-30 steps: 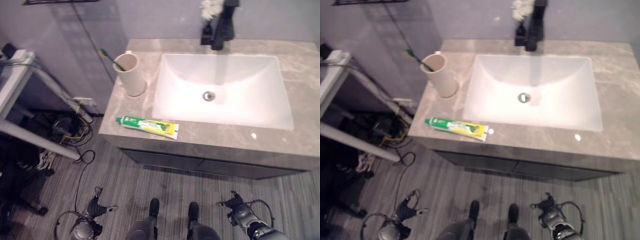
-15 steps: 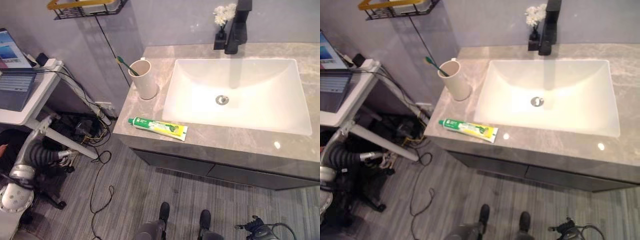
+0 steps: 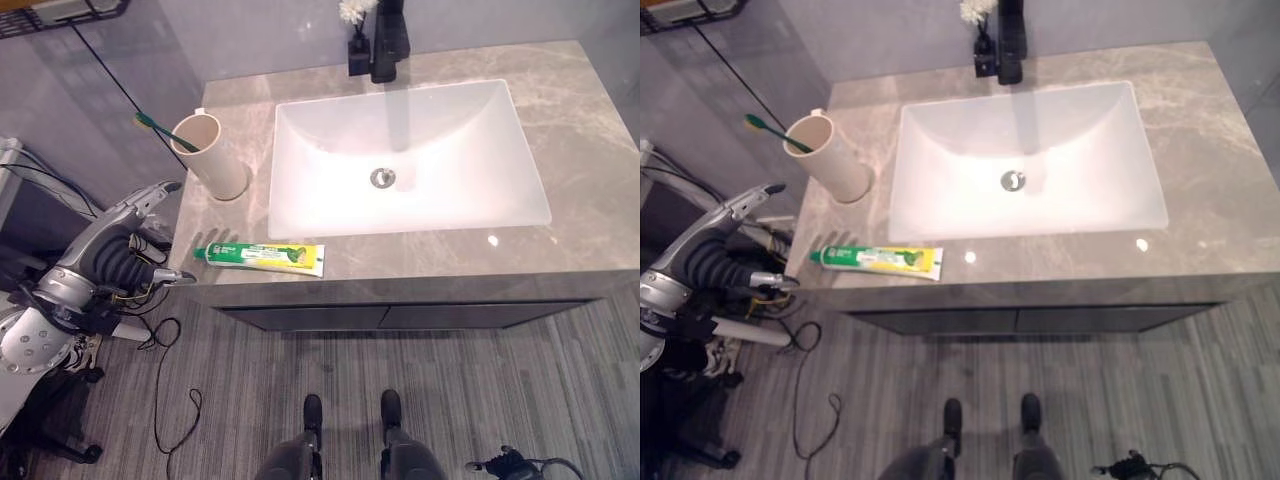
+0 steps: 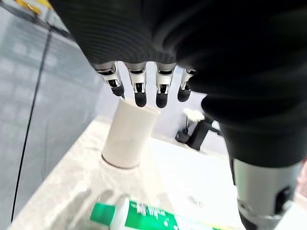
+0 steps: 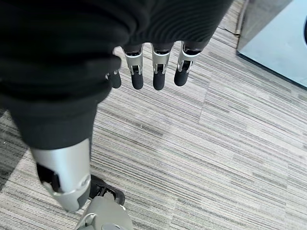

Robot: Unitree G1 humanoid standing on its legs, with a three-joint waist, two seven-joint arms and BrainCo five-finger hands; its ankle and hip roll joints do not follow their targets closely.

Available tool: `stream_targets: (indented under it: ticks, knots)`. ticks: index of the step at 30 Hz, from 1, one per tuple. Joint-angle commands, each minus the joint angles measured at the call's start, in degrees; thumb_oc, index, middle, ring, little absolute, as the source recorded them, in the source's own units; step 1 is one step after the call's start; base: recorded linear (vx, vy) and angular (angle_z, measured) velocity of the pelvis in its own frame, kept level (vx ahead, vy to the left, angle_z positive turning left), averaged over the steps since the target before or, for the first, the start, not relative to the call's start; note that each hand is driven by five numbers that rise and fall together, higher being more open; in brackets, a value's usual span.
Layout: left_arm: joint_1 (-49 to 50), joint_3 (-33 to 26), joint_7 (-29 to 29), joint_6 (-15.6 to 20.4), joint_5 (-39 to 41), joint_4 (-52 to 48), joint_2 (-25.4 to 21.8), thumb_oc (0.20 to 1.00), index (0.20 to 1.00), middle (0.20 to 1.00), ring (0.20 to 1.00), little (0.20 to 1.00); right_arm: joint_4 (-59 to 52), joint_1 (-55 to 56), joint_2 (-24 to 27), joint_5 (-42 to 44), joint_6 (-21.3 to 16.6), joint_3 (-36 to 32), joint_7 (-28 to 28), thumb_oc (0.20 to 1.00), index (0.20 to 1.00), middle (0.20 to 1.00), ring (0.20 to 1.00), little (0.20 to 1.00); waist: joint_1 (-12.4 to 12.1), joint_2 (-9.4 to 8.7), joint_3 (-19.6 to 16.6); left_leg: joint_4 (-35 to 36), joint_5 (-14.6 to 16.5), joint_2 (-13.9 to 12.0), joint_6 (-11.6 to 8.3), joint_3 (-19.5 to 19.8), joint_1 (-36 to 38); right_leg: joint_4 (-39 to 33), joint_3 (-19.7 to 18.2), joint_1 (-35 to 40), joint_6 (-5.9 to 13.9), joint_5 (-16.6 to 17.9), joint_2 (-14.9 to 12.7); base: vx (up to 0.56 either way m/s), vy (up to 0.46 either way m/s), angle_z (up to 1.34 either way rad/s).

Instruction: Put brush and paste in cup on sink, flatten towel.

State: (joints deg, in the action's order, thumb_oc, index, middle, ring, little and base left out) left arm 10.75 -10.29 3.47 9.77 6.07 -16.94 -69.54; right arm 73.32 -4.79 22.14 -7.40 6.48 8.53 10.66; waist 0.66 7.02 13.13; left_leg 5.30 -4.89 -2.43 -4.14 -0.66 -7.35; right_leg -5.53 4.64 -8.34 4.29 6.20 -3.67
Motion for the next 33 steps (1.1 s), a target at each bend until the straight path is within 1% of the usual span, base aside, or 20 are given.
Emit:
stream_targets:
  ticks: [1, 5, 10, 16, 22, 27, 28, 33]
  knots:
    - [-0.29, -0.10, -0.62, 0.34, -1.81, 3.39, -1.57, 1.000, 1.000, 1.000, 1.000, 1.000, 0.73, -0.78, -1.33, 3.23, 0.42, -0.31, -0.27, 1.000, 1.000, 1.000, 1.000, 1.000, 0.30, -0.67, -1.20, -0.30, -2.35, -3.70, -3.95, -1.49, -2.43, 0.53, -1.91, 2.66, 5.55, -1.21, -3.34, -0.01, 0.021, -0.17]
    - [-1.66, 2.03, -1.03, 0.20, -1.82, 4.57, -1.46, 1.000, 1.000, 1.000, 1.000, 1.000, 0.85, -1.05, -1.60, 4.47, 0.33, -0.95, 0.07, 1.000, 1.000, 1.000, 1.000, 1.000, 0.55, -0.86, -0.97, -0.30, -2.35, -3.78, -3.95, -1.95, -2.44, 0.53, -2.33, 2.20, 5.54, -1.06, -3.36, 0.00, 0.010, -0.17]
    - [-4.27, 5.18, -0.98, -0.08, -2.43, 6.17, -1.06, 1.000, 1.000, 1.000, 1.000, 1.000, 0.15, -2.01, -1.81, 4.83, 0.12, 0.11, 0.66, 1.000, 1.000, 1.000, 1.000, 1.000, 0.99, -1.31, -0.54, -0.30, -2.43, -3.90, -3.96, -2.32, -3.06, 0.53, -2.79, 0.97, 5.57, -0.62, -3.40, -0.01, 0.004, -0.04]
    - [-5.13, 5.75, 0.37, -0.53, -5.85, 7.53, -1.56, 1.000, 1.000, 1.000, 1.000, 1.000, -0.60, -2.50, -2.26, 5.77, -0.35, 0.35, 1.29, 1.000, 1.000, 1.000, 1.000, 1.000, 1.01, -2.05, -0.05, -0.30, -2.68, -4.42, -4.06, -3.17, -3.80, 0.53, -3.41, -0.45, 5.67, -0.10, -3.07, -0.02, -0.008, -0.06]
    - [-7.18, 6.93, 1.49, -1.16, -6.96, 9.54, -0.08, 1.000, 1.000, 1.000, 1.000, 1.000, -0.51, -2.44, -2.69, 5.90, -0.12, 0.38, 1.52, 1.000, 1.000, 1.000, 1.000, 1.000, 1.26, -2.69, 0.17, -0.30, -2.71, -4.62, -4.16, -3.61, -3.83, 0.53, -3.71, -0.82, 5.68, -0.07, -2.99, 0.00, -0.005, -0.08]
    - [-7.72, 7.24, 2.31, -1.75, -9.07, 10.26, 1.13, 1.000, 1.000, 1.000, 1.000, 1.000, -0.12, -2.32, -2.85, 6.22, 0.03, -0.05, 1.68, 1.000, 1.000, 1.000, 1.000, 1.000, 1.23, -2.82, 0.38, -0.30, -2.72, -4.64, -4.17, -3.55, -3.97, 0.53, -3.58, -1.08, 5.76, 0.02, -3.11, 0.00, 0.000, 0.00]
    - [-7.78, 7.52, 2.58, -2.00, -9.33, 10.78, 2.38, 1.000, 1.000, 1.000, 1.000, 1.000, 0.09, -2.37, -3.01, 6.65, 0.00, -0.29, 1.74, 1.000, 1.000, 1.000, 1.000, 1.000, 1.28, -2.98, 0.39, -0.30, -2.69, -4.63, -4.15, -3.61, -4.02, 0.53, -3.62, -1.23, 5.78, 0.05, -3.08, 0.00, 0.000, 0.00]
    - [-8.05, 8.32, 2.84, -2.32, -9.50, 11.38, 4.27, 1.000, 1.000, 1.000, 1.000, 1.000, 0.14, -2.50, -3.55, 6.88, 0.17, -0.08, 1.68, 1.000, 1.000, 1.000, 1.000, 1.000, 1.38, -3.38, 0.34, -0.30, -2.61, -4.77, -4.12, -4.05, -4.11, 0.53, -3.86, -1.53, 5.78, 0.15, -3.08, 0.00, -0.002, -0.04]
